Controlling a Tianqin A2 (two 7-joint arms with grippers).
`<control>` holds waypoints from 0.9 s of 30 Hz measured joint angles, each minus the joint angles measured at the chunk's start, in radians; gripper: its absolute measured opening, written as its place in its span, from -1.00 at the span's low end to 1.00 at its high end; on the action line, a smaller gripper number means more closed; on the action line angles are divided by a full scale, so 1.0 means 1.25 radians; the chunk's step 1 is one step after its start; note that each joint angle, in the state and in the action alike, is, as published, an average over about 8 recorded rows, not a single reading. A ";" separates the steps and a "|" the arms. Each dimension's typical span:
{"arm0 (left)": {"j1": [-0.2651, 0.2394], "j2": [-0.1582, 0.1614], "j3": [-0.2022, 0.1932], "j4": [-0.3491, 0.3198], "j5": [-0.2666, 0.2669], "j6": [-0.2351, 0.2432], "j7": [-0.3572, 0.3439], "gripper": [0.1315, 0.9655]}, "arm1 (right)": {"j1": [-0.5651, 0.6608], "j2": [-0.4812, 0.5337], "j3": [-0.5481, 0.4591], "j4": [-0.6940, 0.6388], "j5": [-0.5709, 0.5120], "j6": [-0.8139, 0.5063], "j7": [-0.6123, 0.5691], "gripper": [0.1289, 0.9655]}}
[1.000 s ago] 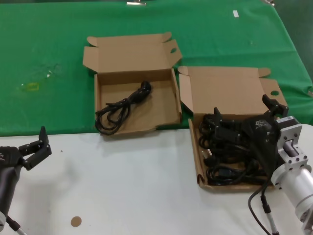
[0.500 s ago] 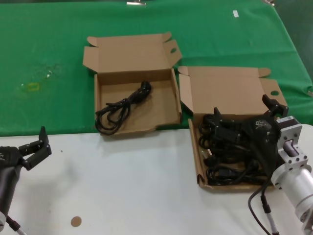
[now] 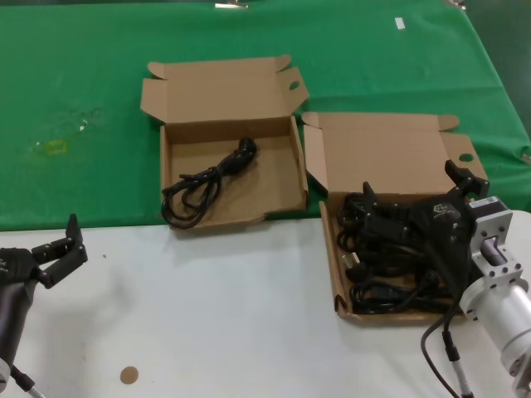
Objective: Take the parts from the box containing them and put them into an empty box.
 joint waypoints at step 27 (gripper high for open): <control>0.000 0.000 0.000 0.000 0.000 0.000 0.000 1.00 | 0.000 0.000 0.000 0.000 0.000 0.000 0.000 1.00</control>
